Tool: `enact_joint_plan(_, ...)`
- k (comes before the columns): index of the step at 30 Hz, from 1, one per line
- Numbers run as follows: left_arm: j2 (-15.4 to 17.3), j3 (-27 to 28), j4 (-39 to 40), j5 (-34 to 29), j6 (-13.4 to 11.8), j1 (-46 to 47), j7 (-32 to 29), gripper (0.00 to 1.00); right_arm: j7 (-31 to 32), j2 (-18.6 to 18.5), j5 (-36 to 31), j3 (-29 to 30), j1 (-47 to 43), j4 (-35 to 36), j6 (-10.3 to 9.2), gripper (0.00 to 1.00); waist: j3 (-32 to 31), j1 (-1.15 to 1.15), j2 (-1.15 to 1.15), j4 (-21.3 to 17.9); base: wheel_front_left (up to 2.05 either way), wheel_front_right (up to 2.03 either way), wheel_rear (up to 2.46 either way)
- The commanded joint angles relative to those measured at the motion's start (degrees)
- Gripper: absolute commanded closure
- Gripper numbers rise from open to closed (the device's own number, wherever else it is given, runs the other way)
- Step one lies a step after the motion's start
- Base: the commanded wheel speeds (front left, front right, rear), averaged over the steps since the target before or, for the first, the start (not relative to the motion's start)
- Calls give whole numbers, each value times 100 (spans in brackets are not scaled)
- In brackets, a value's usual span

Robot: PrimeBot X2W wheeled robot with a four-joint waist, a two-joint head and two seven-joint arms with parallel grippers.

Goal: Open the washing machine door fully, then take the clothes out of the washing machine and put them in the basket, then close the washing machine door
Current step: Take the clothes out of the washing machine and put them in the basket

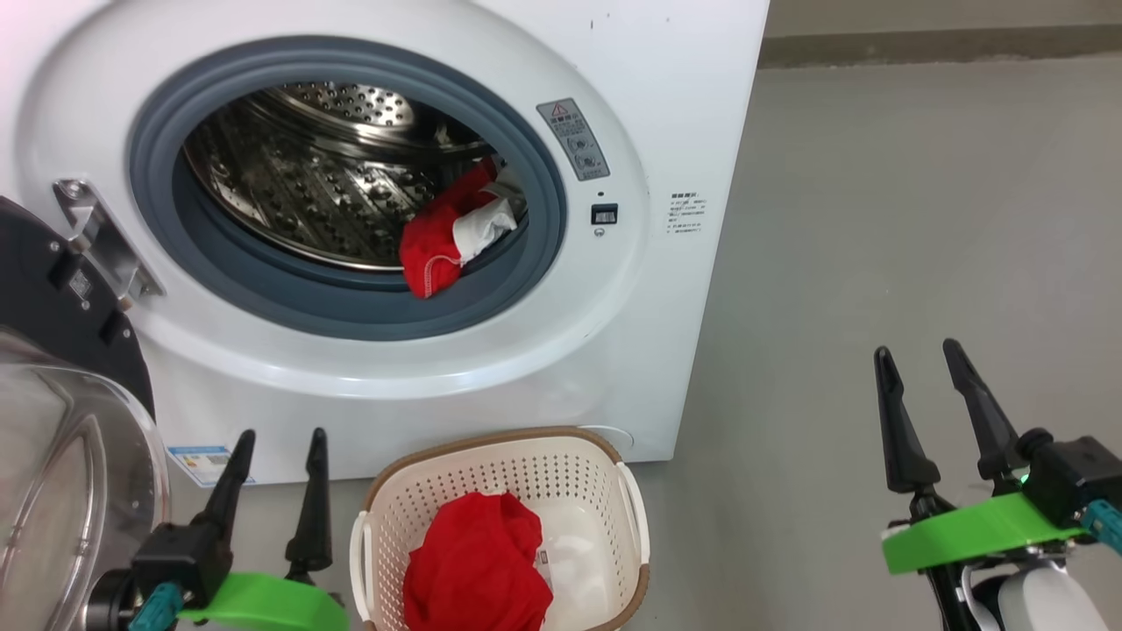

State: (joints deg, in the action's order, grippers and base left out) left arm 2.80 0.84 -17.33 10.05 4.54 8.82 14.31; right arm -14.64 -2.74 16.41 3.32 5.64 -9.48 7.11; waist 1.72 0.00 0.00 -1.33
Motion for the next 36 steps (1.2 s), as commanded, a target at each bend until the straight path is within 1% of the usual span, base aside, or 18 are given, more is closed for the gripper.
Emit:
enact_joint_plan(1,128,254,210,-74,-13,10,69,0,-36,-14,-100,-83,-24,150,37,0,-64,0,0,-2,0,0,0)
enact_joint_plan(10,114,387,312,-140,60,-192,69,0,-36,-14,-159,-38,-123,166,37,0,-159,0,0,3,0,0,0)
enact_joint_plan(29,61,505,271,-222,150,-233,69,0,-36,-14,-138,-54,-204,171,37,0,-191,0,0,-25,0,0,0)
enact_joint_plan(36,42,443,370,-260,91,-306,69,0,-36,-14,-128,-60,-211,173,37,0,-191,0,0,-12,0,0,0)
